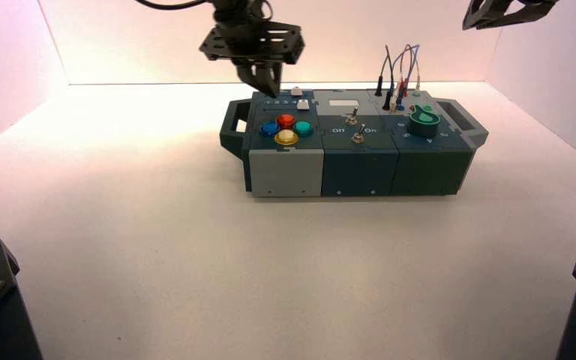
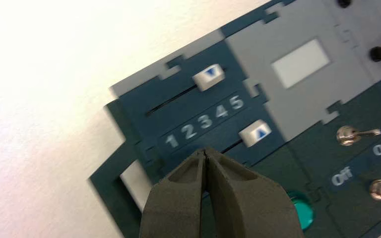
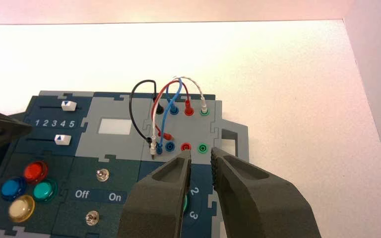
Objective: Move the bottom slider to position 5.
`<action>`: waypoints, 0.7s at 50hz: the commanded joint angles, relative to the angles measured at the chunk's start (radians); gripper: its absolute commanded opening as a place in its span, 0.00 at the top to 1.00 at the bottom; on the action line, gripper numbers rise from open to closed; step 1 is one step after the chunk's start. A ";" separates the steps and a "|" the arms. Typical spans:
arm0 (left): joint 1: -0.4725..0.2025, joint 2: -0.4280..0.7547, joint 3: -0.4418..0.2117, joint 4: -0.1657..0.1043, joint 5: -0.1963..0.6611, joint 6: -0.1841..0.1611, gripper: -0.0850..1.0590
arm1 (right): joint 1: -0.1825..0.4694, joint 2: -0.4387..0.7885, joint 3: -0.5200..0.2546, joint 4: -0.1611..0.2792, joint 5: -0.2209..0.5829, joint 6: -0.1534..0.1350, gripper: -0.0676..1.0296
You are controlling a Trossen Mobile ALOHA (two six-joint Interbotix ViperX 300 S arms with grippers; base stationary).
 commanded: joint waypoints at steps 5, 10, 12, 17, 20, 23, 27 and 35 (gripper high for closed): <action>0.008 -0.069 -0.015 0.003 -0.005 0.020 0.95 | -0.006 -0.011 -0.017 -0.003 -0.003 -0.002 0.72; 0.009 -0.080 -0.023 0.005 -0.003 0.028 0.95 | -0.006 -0.011 -0.017 -0.003 -0.002 -0.002 0.72; 0.008 -0.086 -0.028 0.006 -0.005 0.028 0.95 | -0.006 -0.011 -0.017 -0.003 0.003 -0.002 0.72; 0.008 -0.092 -0.037 0.008 -0.006 0.029 0.95 | -0.006 -0.011 -0.017 -0.003 0.014 -0.002 0.72; 0.009 -0.098 -0.041 0.011 -0.011 0.029 0.95 | -0.006 -0.011 -0.018 -0.006 0.023 -0.005 0.72; 0.012 -0.104 -0.052 0.014 -0.009 0.029 0.95 | -0.006 -0.011 -0.020 -0.006 0.029 -0.005 0.72; 0.012 -0.110 -0.061 0.017 -0.011 0.031 0.95 | -0.006 -0.012 -0.021 -0.008 0.037 -0.006 0.72; 0.014 -0.133 -0.078 0.020 -0.011 0.032 0.95 | -0.006 -0.017 -0.021 -0.006 0.041 -0.006 0.72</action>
